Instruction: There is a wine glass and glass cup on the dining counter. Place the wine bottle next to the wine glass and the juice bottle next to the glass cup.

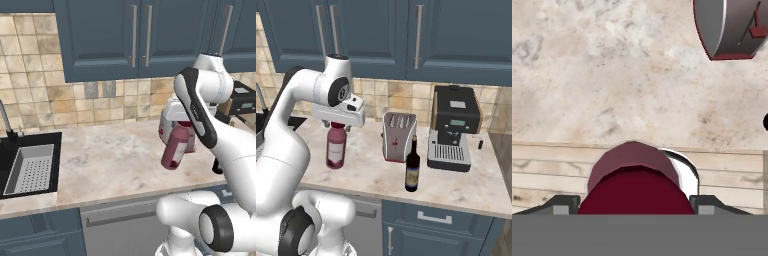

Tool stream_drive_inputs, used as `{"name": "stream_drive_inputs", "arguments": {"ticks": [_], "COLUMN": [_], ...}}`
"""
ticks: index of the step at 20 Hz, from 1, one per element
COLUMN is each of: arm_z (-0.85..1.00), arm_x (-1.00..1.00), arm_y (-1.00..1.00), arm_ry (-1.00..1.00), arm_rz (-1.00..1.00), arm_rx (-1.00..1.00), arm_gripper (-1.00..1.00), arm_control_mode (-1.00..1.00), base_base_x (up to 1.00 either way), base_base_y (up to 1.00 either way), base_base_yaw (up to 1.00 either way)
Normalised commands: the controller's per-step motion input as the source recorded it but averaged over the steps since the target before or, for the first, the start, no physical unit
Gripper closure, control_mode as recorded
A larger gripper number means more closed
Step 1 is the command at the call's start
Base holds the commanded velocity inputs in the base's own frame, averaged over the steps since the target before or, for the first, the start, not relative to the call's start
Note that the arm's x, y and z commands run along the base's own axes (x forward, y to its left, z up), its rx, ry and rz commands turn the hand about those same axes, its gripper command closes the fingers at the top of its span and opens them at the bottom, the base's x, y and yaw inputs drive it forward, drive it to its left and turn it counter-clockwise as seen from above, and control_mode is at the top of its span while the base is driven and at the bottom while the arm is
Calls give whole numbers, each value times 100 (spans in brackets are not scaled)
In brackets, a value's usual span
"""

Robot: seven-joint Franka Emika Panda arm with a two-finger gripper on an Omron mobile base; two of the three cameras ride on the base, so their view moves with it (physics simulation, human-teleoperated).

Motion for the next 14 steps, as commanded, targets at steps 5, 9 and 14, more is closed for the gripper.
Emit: {"name": "stream_drive_inputs", "arguments": {"ticks": [5, 9, 14], "arm_z": [0, 0, 0], "arm_x": [0, 0, 0], "arm_y": [0, 0, 0], "arm_ry": [0, 0, 0], "arm_rz": [0, 0, 0], "arm_rx": [0, 0, 0], "arm_gripper": [100, 100, 100], "arm_control_mode": [100, 100, 100], "base_base_x": [0, -11, -51], "base_base_y": [0, 2, 9], "base_base_yaw": [0, 0, 1]}}
